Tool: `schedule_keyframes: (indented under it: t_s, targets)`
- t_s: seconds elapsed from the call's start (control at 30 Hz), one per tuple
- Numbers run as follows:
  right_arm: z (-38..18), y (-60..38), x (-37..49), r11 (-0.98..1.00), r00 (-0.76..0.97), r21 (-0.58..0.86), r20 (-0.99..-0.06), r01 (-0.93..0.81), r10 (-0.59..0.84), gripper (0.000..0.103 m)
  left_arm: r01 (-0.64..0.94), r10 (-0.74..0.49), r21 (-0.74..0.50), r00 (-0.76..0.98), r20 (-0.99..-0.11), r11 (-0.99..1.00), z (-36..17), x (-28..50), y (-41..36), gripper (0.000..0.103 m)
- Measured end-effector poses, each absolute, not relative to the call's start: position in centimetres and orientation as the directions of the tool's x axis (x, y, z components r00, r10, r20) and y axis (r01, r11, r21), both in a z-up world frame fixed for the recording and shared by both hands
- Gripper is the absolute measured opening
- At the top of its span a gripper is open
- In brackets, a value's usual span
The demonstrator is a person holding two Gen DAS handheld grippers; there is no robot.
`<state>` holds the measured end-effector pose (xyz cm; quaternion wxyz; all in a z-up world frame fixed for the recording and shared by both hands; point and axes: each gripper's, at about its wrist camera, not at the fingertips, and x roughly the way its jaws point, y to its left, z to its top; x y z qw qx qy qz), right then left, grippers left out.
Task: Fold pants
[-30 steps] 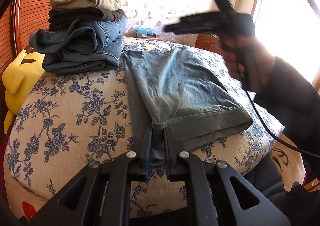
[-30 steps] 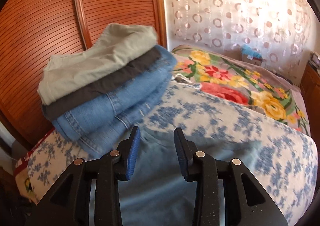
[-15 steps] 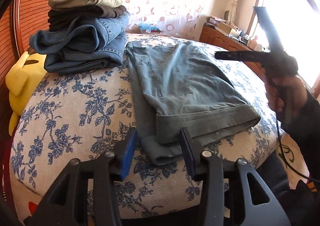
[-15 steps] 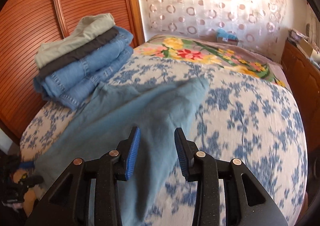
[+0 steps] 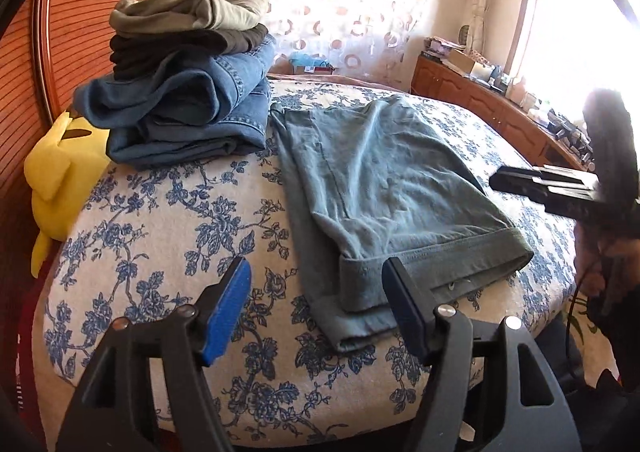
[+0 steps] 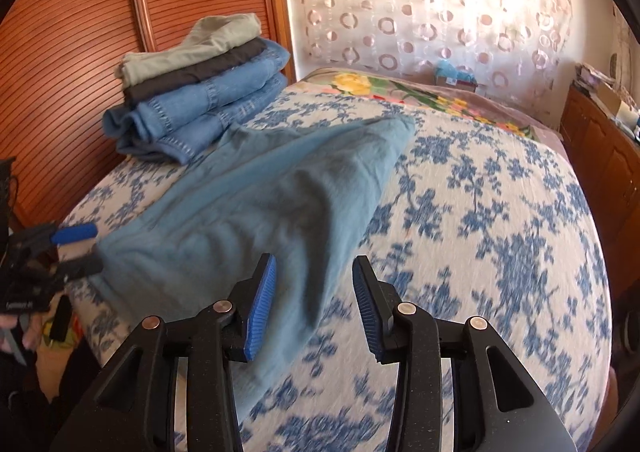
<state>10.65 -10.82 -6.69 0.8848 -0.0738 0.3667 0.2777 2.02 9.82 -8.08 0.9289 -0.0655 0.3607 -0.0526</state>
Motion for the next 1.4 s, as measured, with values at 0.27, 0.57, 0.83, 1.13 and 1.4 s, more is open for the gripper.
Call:
schedule_keyframes:
  t_s: [0.27,0.57,0.83,1.13,1.4]
  targets:
    - [-8.3,-10.7,9.1,0.839,0.582,0.053,-0.697,-0.541,0.419,0.04,0.077,-0.159,-0.154,0.746,-0.647,0.985,-8.1,2.6,8.6,0.067]
    - [-9.7,-10.8,9.0,0.845,0.578,0.067,-0.7,-0.531,0.419,0.04,0.107,-0.181,-0.152,0.724,-0.666,0.983,-8.8,2.9,7.6,0.039]
    - [-10.0,-10.8,9.0,0.853,0.581,0.067,-0.705,-0.518,0.408,0.043,0.128,-0.195,-0.15,0.726,-0.66,0.98,-8.6,2.8,7.1,0.019]
    - [-10.1,-10.0,8.7,0.86,0.61,-0.004,-0.706,-0.511,0.359,0.045,0.143,-0.217,-0.165,0.717,-0.663,0.976,-7.4,2.2,7.4,0.009]
    - [-10.1,-10.2,8.8,0.858,0.604,0.009,-0.706,-0.514,0.369,0.046,0.119,-0.197,-0.16,0.685,-0.701,0.98,-8.3,2.1,8.0,0.009]
